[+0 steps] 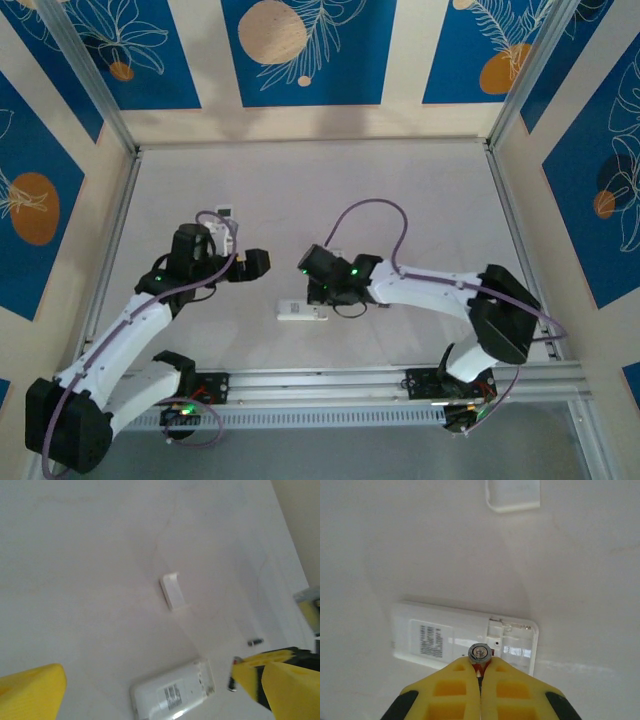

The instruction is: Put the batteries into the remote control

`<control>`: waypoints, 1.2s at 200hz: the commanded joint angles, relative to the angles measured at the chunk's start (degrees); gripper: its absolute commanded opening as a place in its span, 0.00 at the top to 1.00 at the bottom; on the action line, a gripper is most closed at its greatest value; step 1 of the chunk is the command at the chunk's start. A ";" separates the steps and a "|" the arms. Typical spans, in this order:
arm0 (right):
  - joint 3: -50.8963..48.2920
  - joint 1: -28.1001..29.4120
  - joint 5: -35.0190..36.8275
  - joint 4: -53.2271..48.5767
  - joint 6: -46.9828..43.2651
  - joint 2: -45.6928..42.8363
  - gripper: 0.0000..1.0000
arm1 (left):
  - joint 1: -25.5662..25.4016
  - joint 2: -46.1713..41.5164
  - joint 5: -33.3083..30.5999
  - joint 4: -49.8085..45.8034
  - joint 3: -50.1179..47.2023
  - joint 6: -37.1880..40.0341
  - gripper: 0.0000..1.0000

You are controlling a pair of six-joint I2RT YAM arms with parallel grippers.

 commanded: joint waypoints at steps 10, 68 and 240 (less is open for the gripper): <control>1.37 2.89 8.67 -2.75 8.82 4.57 0.93 | -1.54 0.70 4.23 2.16 -1.64 -2.83 0.00; 0.62 2.96 11.90 -2.94 6.29 6.42 0.91 | -1.97 1.56 3.93 3.65 -1.64 -3.52 0.00; -0.18 3.31 4.23 -3.14 7.73 9.79 0.85 | -2.24 3.11 2.39 2.69 -2.37 -3.60 0.00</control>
